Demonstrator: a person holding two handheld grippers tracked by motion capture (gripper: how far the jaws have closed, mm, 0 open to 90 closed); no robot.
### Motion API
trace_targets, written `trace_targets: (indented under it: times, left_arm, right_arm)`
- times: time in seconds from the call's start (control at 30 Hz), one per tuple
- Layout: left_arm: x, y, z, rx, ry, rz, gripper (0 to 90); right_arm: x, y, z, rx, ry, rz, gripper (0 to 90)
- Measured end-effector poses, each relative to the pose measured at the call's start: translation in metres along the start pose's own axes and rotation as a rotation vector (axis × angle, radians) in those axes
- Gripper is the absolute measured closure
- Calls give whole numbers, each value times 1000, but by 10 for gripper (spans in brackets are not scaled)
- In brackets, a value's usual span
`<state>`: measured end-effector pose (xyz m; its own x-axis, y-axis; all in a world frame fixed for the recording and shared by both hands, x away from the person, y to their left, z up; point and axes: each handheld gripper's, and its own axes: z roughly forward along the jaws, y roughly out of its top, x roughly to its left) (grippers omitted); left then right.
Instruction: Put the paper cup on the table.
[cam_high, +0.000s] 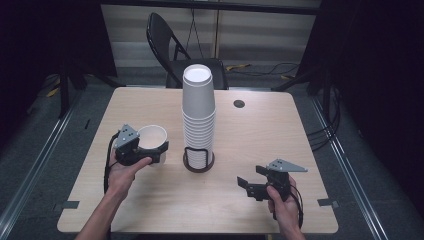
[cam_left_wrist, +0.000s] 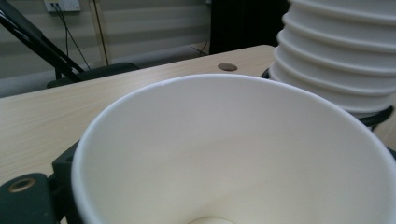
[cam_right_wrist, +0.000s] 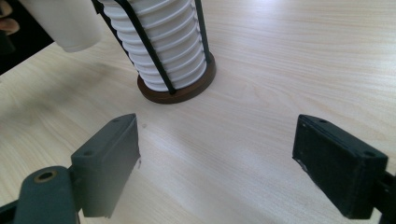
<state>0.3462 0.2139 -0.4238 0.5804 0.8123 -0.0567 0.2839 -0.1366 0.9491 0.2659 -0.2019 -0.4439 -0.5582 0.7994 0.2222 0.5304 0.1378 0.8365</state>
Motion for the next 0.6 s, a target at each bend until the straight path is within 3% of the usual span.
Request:
trace_targets:
  times: [0.1, 0.2, 0.37, 0.6]
  left_arm:
    - [7, -3, 8, 1, 8, -25, 71]
    - [10, -7, 18, 5, 45, 20, 70]
    - [21, -16, 32, 29, 49, -23, 69]
    - [27, -21, 42, 10, 91, -6, 70]
  right_arm:
    - [0, 0, 1, 6, 1, 0, 140]
    - [-1, -1, 2, 12, 2, 0, 141]
    - [0, -3, 3, 18, 11, -1, 141]
    - [0, -3, 4, 24, 14, 0, 142]
